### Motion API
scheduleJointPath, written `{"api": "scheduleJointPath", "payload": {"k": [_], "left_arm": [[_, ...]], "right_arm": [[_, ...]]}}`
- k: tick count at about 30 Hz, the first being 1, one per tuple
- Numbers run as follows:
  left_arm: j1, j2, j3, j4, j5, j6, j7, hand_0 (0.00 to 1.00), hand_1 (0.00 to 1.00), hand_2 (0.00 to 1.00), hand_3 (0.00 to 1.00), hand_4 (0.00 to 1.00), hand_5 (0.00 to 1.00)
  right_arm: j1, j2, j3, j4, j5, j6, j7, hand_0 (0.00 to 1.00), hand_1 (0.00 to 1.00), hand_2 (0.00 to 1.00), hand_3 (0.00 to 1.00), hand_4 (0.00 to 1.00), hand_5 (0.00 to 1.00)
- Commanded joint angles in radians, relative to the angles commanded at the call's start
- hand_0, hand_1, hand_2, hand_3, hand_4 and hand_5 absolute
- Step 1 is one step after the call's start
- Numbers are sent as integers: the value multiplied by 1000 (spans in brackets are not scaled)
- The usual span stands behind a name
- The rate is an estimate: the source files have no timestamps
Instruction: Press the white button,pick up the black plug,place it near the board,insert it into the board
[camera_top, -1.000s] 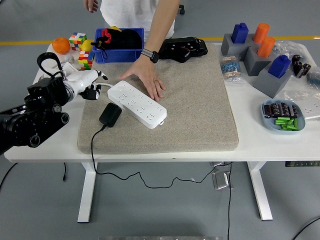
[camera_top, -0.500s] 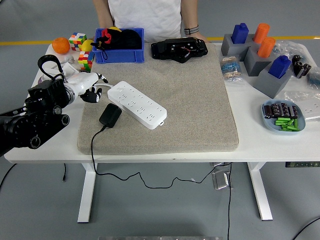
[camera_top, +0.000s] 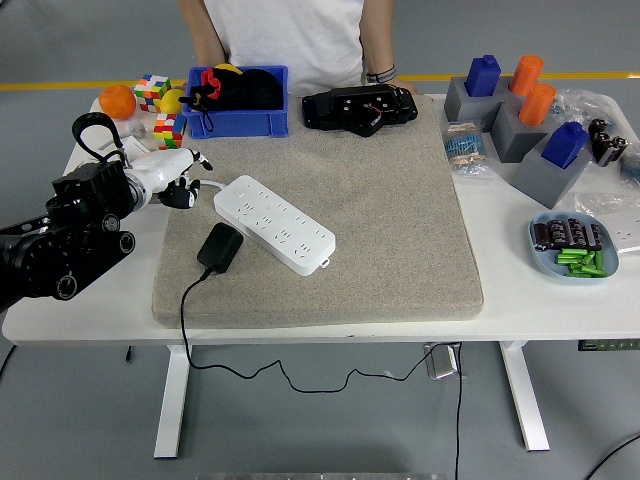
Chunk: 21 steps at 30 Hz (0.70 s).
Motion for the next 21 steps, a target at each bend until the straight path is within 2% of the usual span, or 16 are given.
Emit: {"api": "scheduleJointPath", "payload": {"k": [7, 8, 13, 14, 16, 21], "left_arm": [[7, 12, 21, -37, 6, 5, -7, 171, 187, 185, 816, 239, 2], [7, 12, 23, -39, 6, 7, -8, 183, 215, 188, 804, 220, 2], [8, 2, 41, -70, 8, 8, -4, 183, 215, 188, 804, 220, 2], [8, -1, 43, -75, 8, 7, -2, 185, 211, 178, 793, 188, 2], [8, -7, 51, -83, 10, 5, 3, 185, 211, 178, 793, 188, 2], [2, -20, 88, -78, 10, -3, 12, 182, 204, 173, 791, 184, 2]], "right_arm": [[-3, 2, 3, -2, -1, 0, -1, 702, 642, 653, 599, 674, 420], [-3, 3, 3, -2, -1, 0, -1, 702, 643, 653, 600, 675, 422], [0, 3, 3, 2, -1, 0, 0, 702, 643, 653, 600, 675, 422], [1, 2, 3, 2, -1, 0, 0, 702, 642, 653, 600, 675, 421], [1, 2, 1, 2, -1, 0, 0, 702, 642, 653, 600, 675, 421], [0, 1, 0, 0, -1, 0, -1, 700, 644, 653, 600, 674, 419]]}}
